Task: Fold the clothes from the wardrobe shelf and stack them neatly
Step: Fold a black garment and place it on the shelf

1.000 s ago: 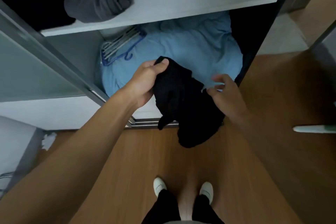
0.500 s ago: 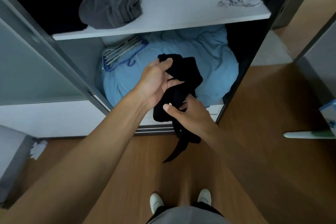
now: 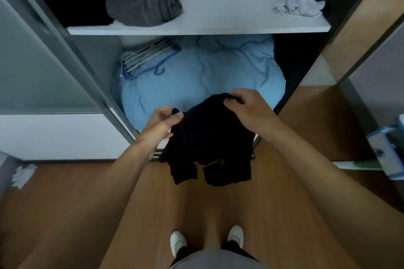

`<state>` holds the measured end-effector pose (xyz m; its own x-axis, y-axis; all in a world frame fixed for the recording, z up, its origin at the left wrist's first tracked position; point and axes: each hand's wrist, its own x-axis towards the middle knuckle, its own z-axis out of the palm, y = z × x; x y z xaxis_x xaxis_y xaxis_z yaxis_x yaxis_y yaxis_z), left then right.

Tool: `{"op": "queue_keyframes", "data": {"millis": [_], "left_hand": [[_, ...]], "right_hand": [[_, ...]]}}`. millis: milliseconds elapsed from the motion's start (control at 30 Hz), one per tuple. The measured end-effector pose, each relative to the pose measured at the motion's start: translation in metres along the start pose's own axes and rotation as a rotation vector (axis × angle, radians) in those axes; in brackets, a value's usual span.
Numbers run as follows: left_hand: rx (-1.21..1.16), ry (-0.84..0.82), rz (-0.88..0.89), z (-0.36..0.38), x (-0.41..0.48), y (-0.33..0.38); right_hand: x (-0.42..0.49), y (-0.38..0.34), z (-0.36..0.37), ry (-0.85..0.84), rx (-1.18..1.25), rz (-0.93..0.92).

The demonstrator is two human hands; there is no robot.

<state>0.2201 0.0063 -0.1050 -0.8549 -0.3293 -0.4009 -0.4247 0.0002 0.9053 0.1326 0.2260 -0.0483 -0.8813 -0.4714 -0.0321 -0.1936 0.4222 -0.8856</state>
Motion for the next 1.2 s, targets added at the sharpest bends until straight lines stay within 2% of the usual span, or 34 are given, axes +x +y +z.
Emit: {"op": "queue_keyframes", "data": {"millis": [133, 267, 333, 433, 533, 667, 733, 867, 967, 1200], "left_hand": [[0.226, -0.234, 0.313, 0.023, -0.009, -0.004], [0.533, -0.221, 0.486, 0.032, -0.005, 0.002], [0.502, -0.183, 0.522, 0.029, -0.003, 0.004], [0.323, -0.075, 0.551, 0.028, -0.009, 0.016], [0.144, -0.006, 0.507, 0.025, -0.014, 0.03], [0.003, 0.177, 0.395, -0.002, -0.008, 0.026], [0.114, 0.232, 0.345, -0.022, 0.0, 0.012], [0.357, 0.212, 0.236, -0.052, 0.009, -0.025], [0.43, 0.198, 0.189, -0.066, 0.01, -0.044], [0.529, 0.253, 0.088, -0.085, 0.007, -0.05]], "right_hand": [[-0.004, -0.007, 0.014, -0.129, -0.157, -0.051], [-0.012, -0.008, 0.018, -0.172, -0.274, -0.095], [-0.016, -0.001, 0.015, -0.148, -0.246, -0.073], [-0.024, 0.018, 0.015, -0.157, -0.161, 0.006], [-0.037, 0.047, 0.023, -0.213, -0.123, 0.078], [-0.045, 0.069, 0.022, -0.073, -0.028, 0.125], [-0.045, 0.066, 0.018, 0.004, 0.093, 0.134], [-0.041, 0.046, 0.016, 0.074, 0.342, 0.179], [-0.041, 0.037, 0.021, -0.014, 0.234, 0.164], [-0.043, 0.044, 0.013, -0.342, -0.011, 0.115]]}}
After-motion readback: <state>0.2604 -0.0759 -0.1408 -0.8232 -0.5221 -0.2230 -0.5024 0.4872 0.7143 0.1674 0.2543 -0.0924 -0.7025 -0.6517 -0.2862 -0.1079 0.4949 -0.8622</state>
